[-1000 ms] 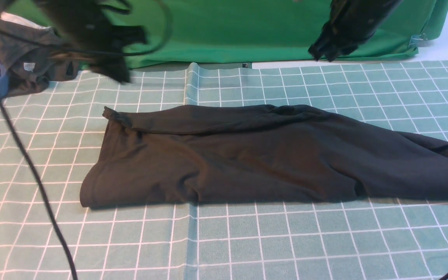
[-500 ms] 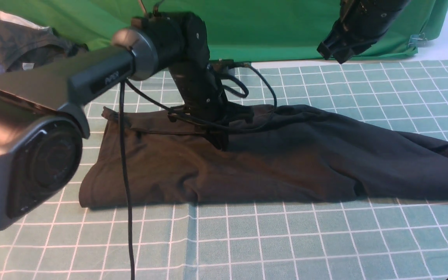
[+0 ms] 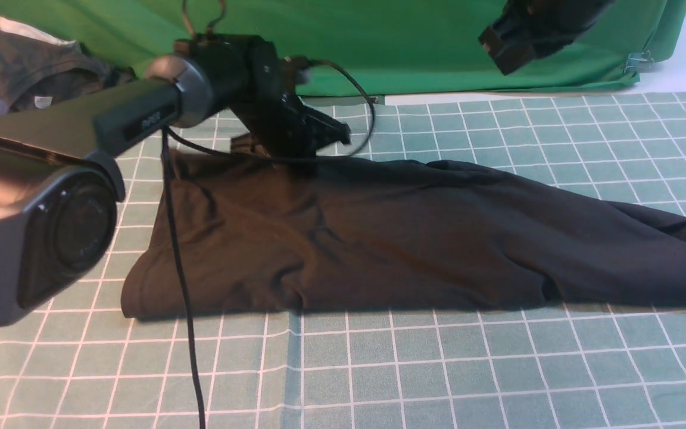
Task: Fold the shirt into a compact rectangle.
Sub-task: 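Fold the black garment in half by bringing its near edge over to the far edge, then pull the folded dark garment lengthwise by its ends to straighten it flat on the table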
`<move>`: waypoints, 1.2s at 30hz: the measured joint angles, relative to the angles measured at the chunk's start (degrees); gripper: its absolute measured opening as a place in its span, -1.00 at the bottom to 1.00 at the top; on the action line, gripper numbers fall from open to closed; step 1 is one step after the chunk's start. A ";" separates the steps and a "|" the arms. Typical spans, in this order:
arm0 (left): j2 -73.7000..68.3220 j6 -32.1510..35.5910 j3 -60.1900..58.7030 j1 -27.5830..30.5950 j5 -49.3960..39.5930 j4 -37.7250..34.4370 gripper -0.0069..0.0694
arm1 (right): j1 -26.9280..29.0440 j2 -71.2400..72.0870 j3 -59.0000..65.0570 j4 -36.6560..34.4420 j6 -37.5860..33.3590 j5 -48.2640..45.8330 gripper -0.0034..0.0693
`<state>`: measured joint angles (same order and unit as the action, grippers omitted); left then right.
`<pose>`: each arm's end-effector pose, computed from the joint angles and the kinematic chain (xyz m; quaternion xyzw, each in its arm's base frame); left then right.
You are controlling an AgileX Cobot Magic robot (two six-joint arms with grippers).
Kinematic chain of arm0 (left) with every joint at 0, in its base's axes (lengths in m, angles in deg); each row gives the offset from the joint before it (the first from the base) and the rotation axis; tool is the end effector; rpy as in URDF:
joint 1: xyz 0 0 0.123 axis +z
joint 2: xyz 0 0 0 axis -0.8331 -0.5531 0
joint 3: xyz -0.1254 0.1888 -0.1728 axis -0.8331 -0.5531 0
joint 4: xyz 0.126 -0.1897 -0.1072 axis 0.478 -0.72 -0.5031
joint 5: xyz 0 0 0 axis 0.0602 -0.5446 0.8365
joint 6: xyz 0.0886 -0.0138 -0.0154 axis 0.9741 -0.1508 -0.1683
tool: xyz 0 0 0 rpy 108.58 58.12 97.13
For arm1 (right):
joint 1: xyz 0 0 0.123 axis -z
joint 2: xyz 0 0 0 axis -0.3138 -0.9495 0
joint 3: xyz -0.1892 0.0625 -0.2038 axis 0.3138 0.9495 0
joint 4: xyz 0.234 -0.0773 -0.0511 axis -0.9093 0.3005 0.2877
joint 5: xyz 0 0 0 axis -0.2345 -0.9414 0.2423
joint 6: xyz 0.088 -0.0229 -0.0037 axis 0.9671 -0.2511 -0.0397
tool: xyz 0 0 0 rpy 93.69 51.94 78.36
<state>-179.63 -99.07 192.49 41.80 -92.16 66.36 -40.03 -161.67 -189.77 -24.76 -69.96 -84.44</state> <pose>0.4968 -0.1398 0.1648 -0.0072 0.9654 -0.1204 0.2313 0.3792 0.1673 0.3741 -0.3184 0.9035 0.0969 0.2701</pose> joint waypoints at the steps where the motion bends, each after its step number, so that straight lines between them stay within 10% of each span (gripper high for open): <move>1: -0.07 0.00 2.02 1.56 -1.30 -0.57 -0.80 | 0.00 1.75 0.83 -0.26 0.51 0.05 -0.85; 9: 1.39 7.18 15.47 6.86 -24.11 -5.96 -0.80 | 0.77 12.77 14.75 3.71 1.46 -0.09 -0.85; 16: 13.44 10.48 4.79 5.27 -25.71 -6.41 -0.80 | 10.15 15.12 27.42 6.31 1.58 -0.08 -0.72; 24: 26.06 11.46 -24.45 2.12 -13.74 -5.74 -0.80 | 19.52 7.92 30.74 5.45 -0.03 6.92 -0.11; 36: 26.16 4.56 -41.69 2.65 -0.64 4.44 -0.80 | 19.88 -8.54 27.38 4.37 -0.82 11.10 0.00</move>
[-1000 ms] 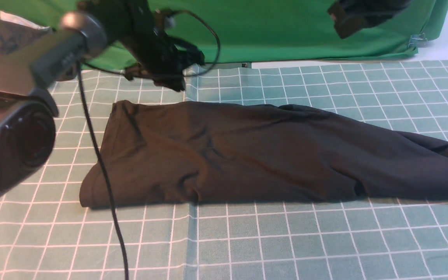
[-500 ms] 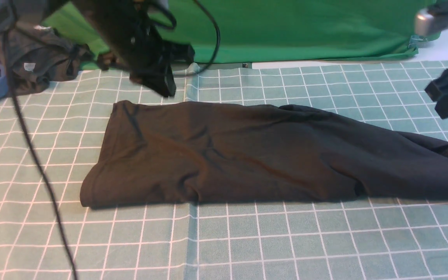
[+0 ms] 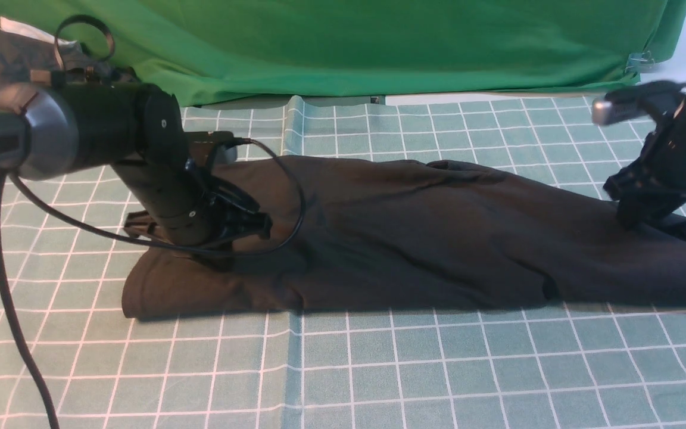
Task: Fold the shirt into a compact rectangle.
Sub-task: 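Pull the folded dark garment lengthwise by its ends to straighten it flat on the table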
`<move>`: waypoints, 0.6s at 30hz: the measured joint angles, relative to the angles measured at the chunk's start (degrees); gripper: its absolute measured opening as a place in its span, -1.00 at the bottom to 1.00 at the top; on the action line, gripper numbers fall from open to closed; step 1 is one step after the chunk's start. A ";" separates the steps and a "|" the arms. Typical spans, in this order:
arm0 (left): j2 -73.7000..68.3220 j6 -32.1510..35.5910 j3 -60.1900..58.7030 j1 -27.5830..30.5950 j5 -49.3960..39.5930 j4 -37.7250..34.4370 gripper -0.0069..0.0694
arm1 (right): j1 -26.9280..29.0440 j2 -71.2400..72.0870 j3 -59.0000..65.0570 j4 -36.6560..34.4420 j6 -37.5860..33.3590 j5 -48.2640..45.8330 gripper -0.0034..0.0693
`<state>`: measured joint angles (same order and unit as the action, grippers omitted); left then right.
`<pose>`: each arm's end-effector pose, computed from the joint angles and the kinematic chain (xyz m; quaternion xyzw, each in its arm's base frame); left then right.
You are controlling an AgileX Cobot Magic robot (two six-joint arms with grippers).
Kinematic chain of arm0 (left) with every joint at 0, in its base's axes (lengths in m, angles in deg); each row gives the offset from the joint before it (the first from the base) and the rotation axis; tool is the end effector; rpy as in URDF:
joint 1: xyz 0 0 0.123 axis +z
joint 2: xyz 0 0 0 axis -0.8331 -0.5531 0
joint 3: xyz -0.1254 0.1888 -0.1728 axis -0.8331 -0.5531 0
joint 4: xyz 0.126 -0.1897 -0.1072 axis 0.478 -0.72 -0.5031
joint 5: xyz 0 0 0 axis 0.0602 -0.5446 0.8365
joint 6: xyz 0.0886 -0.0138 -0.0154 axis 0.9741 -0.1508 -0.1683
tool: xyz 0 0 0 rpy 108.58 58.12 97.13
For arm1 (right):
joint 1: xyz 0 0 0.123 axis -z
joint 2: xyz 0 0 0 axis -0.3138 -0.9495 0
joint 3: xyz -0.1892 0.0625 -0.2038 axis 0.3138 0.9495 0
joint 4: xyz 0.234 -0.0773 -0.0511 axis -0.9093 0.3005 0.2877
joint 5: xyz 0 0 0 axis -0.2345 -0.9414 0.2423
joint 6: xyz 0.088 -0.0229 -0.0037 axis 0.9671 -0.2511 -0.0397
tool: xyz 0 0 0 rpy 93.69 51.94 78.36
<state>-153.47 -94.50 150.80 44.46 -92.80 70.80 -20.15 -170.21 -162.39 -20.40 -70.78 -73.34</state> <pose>0.3597 -0.0814 0.1727 0.0265 0.9926 -0.0487 0.1078 0.4096 0.0211 0.1836 -0.1551 0.9850 0.0348 0.0670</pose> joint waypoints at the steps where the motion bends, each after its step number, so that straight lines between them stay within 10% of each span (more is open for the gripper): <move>1: 0.00 -0.43 -0.01 0.00 0.14 0.42 -0.80 | 0.00 -0.39 -0.07 0.00 0.00 0.06 0.01; 10: 0.00 -1.39 -0.01 0.00 0.58 1.01 -0.80 | 0.07 -2.43 -0.40 0.00 -0.33 2.16 0.30; 18: 0.00 -1.00 -0.01 0.00 0.65 0.62 -0.80 | 0.07 -3.78 -0.79 -0.32 -2.81 1.84 -0.46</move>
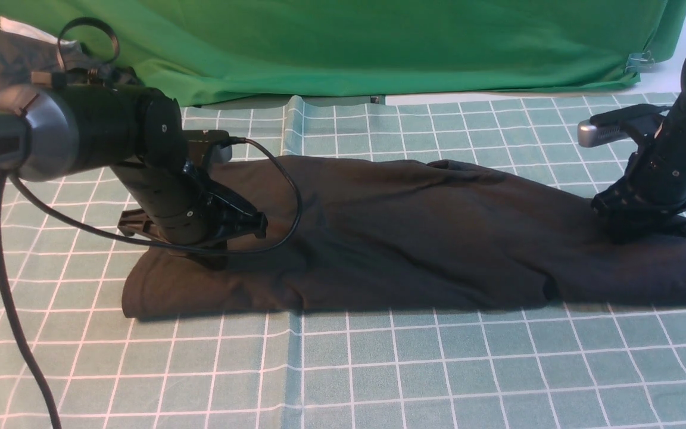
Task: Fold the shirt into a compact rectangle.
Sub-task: 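Pull the folded dark garment lengthwise by its ends to straighten it flat on the table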
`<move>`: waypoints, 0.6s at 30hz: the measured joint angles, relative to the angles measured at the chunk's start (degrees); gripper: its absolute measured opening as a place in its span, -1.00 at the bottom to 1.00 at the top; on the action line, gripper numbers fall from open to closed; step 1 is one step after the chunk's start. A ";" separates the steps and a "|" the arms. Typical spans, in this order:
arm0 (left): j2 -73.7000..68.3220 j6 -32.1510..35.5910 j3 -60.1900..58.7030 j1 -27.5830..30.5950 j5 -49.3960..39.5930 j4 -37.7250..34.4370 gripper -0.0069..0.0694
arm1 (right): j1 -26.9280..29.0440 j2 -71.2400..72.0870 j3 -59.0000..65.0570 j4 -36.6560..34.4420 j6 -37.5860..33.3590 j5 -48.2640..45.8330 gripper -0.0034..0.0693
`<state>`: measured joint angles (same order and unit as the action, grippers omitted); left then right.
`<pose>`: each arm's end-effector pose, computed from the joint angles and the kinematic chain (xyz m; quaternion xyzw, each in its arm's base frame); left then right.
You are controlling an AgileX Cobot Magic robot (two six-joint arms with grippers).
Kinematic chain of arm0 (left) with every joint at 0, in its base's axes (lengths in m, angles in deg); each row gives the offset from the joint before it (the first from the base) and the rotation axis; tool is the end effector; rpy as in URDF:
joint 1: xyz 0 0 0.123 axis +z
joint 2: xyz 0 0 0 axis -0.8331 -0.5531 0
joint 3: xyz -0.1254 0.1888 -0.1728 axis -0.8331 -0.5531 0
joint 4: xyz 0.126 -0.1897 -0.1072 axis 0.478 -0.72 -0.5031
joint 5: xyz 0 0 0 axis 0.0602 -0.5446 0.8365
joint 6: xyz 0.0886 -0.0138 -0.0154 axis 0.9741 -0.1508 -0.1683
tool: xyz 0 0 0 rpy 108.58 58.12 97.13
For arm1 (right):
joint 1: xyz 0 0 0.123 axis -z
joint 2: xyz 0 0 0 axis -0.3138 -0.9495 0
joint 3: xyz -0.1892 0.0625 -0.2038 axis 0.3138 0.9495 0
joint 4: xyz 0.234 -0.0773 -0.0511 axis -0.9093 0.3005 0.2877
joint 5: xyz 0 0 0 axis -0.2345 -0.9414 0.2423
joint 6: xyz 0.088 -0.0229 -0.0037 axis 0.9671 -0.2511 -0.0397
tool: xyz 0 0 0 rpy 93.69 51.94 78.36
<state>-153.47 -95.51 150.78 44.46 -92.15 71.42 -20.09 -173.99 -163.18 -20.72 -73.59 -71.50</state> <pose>0.3607 -0.0809 0.1728 0.0210 0.9922 -0.0463 0.1135 0.4183 0.0212 0.1600 -0.1756 0.9821 0.0362 0.0582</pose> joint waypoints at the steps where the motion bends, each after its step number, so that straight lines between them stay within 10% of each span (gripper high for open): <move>1: 0.00 0.00 0.00 0.00 0.00 -0.07 -0.80 | 0.00 0.00 -0.14 0.00 0.00 -0.42 -0.59; 18: 0.00 0.78 0.00 0.00 0.00 -0.73 -0.80 | 0.34 5.91 -3.15 1.69 3.01 -8.03 -0.84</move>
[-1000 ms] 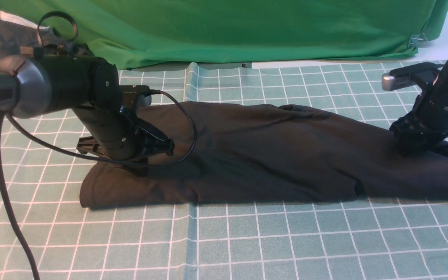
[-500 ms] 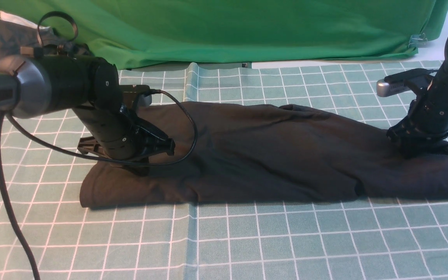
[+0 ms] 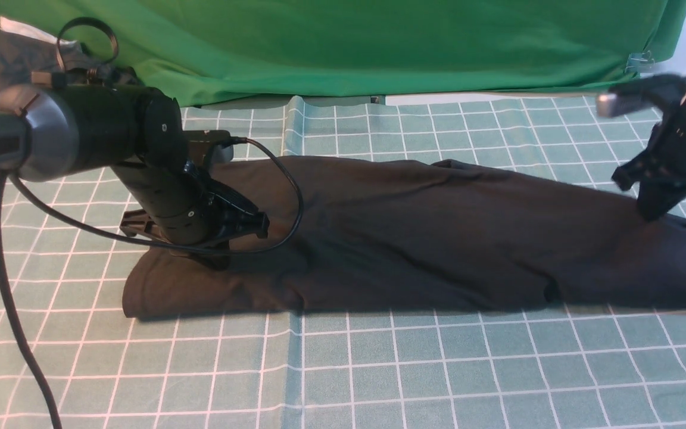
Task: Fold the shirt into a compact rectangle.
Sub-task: 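Pull the folded dark garment lengthwise by its ends to straighten it flat on the table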
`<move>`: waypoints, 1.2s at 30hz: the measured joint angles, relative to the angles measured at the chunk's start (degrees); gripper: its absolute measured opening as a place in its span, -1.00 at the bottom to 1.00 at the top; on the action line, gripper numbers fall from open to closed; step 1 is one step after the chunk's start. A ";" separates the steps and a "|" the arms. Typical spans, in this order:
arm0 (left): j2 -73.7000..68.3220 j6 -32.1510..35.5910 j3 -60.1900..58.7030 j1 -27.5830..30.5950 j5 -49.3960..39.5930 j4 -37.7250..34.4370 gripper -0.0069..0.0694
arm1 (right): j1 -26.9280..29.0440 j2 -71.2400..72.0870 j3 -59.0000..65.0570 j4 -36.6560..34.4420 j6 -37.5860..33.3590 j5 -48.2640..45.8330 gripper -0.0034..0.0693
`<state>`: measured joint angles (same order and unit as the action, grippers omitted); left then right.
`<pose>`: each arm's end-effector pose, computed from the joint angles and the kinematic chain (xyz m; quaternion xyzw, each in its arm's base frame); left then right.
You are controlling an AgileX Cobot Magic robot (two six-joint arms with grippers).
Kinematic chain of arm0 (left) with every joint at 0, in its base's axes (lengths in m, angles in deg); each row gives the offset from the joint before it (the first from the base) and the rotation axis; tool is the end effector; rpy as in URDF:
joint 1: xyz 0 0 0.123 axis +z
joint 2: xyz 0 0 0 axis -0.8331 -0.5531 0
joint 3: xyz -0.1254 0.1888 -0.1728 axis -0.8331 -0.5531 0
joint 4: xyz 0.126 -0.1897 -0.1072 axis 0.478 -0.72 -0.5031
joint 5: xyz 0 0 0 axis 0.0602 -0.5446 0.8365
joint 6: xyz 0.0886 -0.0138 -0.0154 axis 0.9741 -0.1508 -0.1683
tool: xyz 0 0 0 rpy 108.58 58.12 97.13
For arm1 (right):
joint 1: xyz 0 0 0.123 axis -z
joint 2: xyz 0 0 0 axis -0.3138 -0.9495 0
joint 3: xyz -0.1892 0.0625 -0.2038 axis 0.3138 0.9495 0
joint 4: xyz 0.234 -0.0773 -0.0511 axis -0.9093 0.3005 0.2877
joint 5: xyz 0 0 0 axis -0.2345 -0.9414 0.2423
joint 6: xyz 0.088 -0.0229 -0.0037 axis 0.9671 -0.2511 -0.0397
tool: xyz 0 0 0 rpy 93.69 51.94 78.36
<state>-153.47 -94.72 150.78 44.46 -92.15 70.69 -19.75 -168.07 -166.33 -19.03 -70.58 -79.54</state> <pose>0.3606 -0.0817 0.1728 0.0238 0.9920 -0.0504 0.1130 0.4082 0.0167 0.2149 -0.1592 0.9848 0.0261 0.0647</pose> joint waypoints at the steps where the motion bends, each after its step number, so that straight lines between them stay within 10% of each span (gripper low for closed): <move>1: 0.00 0.12 0.00 0.00 0.06 -0.05 -0.80 | 0.42 0.45 -0.23 0.13 0.19 0.90 -0.84; 12: 0.00 0.75 0.00 0.00 0.06 -0.18 -0.80 | 2.54 -0.34 -0.38 1.42 1.14 5.92 -0.82; 22: 0.00 0.75 0.00 0.00 -0.56 -0.18 -0.80 | 3.03 -0.74 -0.38 3.02 0.59 3.21 0.35; 32: 0.00 1.84 0.00 0.00 -1.29 -0.18 -0.80 | 3.09 -7.11 -0.49 3.14 0.02 2.01 0.15; 36: 0.00 1.84 0.00 0.00 -1.42 -0.18 -0.80 | 3.09 -7.69 -0.49 2.96 0.02 1.89 -0.36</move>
<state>-153.47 -92.88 150.78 44.46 -93.57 70.51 -16.65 -175.77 -166.82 -16.07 -70.56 -77.64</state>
